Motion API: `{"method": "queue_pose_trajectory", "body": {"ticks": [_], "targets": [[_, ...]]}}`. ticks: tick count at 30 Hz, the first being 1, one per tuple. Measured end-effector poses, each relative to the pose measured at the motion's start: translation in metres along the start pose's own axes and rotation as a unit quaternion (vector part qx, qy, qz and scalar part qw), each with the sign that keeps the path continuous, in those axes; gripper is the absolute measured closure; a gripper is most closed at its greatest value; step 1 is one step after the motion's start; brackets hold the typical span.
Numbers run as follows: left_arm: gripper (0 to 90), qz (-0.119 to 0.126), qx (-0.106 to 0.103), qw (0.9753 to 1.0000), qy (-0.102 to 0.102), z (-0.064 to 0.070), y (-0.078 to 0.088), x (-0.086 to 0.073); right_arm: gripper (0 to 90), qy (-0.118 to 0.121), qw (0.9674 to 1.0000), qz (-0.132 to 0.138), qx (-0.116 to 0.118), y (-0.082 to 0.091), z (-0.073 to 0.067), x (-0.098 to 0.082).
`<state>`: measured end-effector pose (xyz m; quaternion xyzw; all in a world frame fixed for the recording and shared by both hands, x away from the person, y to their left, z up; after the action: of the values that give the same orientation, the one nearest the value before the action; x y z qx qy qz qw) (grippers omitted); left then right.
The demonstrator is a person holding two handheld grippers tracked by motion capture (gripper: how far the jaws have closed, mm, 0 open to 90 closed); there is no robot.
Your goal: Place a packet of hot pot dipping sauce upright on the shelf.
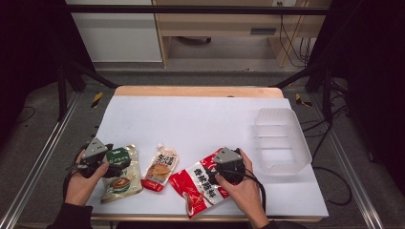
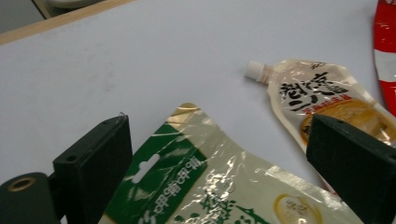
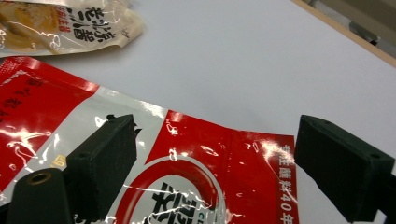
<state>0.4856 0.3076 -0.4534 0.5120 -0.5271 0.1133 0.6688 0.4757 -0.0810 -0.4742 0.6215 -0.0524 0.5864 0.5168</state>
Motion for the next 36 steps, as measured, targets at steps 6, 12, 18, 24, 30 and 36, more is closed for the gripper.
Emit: {"method": "queue_pose_trajectory", "body": {"ticks": [6,12,18,24,30,36], "targets": [[6.6,0.009,0.009,0.9999,-0.001,-0.013,0.010,-0.003,13.6,0.004,0.9999,0.014,-0.008,0.003,0.002,0.000],[6.4,0.012,0.030,0.9995,0.001,-0.033,0.021,-0.011,15.0,0.006,0.9994,0.028,-0.022,0.010,0.004,-0.002],[7.4,-0.002,0.037,0.9993,0.009,-0.050,0.023,-0.024,14.2,0.001,0.9990,0.035,-0.029,0.018,0.008,-0.004],[9.8,-0.034,0.032,0.9988,0.016,-0.057,0.012,-0.037,13.0,-0.004,0.9995,0.019,-0.023,0.013,0.010,-0.008],[12.2,-0.051,0.031,0.9981,0.013,-0.064,0.003,-0.042,12.1,0.001,0.9998,0.009,-0.020,0.010,0.008,-0.010],[13.0,-0.069,0.012,0.9975,0.009,-0.067,-0.009,-0.048,11.6,0.001,0.9999,0.000,-0.016,0.007,0.007,-0.011]]}}
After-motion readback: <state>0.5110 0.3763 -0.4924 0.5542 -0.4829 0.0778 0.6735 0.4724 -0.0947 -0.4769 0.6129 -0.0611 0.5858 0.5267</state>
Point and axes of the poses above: each handheld gripper's, and its own axes: y roughly backward along the jaws, x roughly out of its top, z roughly to its right, the point moved 4 cm from there along -y, roughly forward along the jaws, and after that the axes turned 1 degree about x, right-handed, at the moved point
